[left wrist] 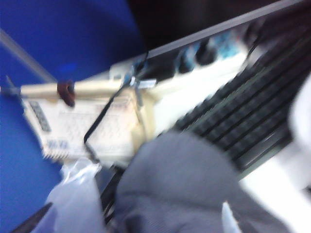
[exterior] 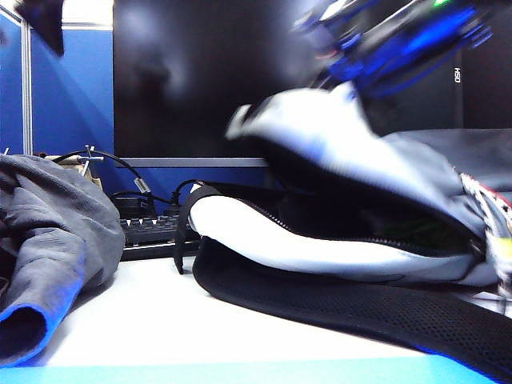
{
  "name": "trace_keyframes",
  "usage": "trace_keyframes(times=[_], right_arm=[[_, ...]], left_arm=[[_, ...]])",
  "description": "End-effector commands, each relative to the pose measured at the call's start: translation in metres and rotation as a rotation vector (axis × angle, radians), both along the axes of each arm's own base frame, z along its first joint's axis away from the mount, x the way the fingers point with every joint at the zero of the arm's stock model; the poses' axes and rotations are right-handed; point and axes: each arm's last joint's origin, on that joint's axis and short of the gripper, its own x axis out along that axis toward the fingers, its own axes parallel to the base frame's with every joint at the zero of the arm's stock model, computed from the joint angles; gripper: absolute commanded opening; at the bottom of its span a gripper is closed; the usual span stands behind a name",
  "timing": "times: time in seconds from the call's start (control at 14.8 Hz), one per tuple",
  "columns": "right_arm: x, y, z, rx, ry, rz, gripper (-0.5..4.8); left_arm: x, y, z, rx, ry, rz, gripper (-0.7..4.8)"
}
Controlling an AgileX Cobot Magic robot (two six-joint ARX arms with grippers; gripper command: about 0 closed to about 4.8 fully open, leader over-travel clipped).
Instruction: Take the gray clothes out of the backpack.
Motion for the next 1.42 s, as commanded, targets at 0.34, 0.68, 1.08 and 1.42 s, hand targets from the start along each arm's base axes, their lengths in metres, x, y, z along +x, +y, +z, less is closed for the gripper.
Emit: trace_keyframes(times=[0.34, 0.68, 1.08, 1.42], right_arm=[[-0.032, 0.000, 0.054, 0.067, -0.181, 0.066, 1.27], [-0.141, -0.075, 0.142, -0.043, -0.511, -0.170, -0.06], [-0.257, -0.121, 0.117, 0.069, -0.705, -0.319, -0.06], [-0.285, -0.131, 0.067, 0.035, -0.590, -0.321, -0.06]], left_arm=[[-0.047, -0.002, 0.034, -0.173, -0.125, -0.290, -0.02], [-0.164, 0.018, 0.067, -0.301, -0.514, -0.325, -0.05], [-0.237, 0.030, -0.034, -0.612, -0.616, -0.344, -0.05], [-0.214, 0.025, -0.091, -0.720, -0.472, -0.332, -0.04]])
